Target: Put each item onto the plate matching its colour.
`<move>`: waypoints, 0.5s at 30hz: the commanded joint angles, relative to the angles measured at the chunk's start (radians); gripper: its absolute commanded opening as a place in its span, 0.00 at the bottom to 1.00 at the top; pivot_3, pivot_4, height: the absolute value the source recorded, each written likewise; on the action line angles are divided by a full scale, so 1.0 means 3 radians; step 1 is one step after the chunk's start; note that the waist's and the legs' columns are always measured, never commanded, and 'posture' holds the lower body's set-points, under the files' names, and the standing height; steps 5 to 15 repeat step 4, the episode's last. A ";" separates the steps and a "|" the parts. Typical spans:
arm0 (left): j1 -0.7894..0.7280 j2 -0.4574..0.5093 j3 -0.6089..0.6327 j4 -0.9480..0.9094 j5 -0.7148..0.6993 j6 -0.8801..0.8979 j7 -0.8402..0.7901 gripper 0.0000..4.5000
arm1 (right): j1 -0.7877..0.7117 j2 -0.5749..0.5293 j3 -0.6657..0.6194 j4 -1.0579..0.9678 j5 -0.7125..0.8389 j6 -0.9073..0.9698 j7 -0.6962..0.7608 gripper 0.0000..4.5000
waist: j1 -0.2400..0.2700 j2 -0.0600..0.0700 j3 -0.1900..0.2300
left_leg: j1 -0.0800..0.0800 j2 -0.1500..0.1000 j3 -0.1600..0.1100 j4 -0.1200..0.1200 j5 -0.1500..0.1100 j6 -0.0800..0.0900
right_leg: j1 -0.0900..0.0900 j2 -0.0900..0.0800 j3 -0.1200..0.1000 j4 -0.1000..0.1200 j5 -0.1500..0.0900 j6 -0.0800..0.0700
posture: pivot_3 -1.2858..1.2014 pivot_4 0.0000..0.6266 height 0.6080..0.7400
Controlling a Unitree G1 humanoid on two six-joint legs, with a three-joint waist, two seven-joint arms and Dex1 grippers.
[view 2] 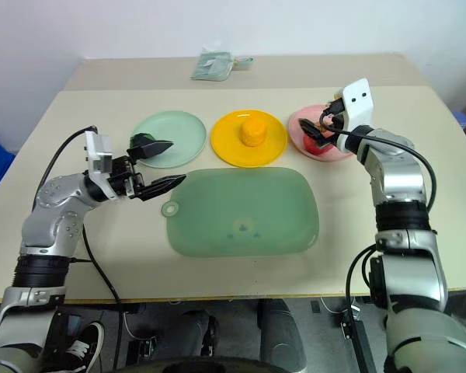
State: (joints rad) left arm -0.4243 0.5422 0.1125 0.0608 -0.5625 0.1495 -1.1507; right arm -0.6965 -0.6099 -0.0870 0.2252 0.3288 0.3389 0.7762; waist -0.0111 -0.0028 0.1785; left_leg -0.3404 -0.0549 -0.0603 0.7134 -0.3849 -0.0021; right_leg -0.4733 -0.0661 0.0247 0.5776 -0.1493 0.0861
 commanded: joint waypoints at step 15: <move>0.0003 0.0090 0.0092 -0.0124 -0.0117 0.0008 -0.0133 1.00 | 0.0906 -0.0295 0.0108 -0.1538 0.0787 0.0529 0.0827 0.99 | 0.0025 0.0000 0.0000 | 0.0001 -0.0007 0.0003 0.0012 -0.0005 0.0009 | 0.0008 -0.0007 0.0000 -0.0002 0.0000 0.0000 | 0.52 0.24 1.00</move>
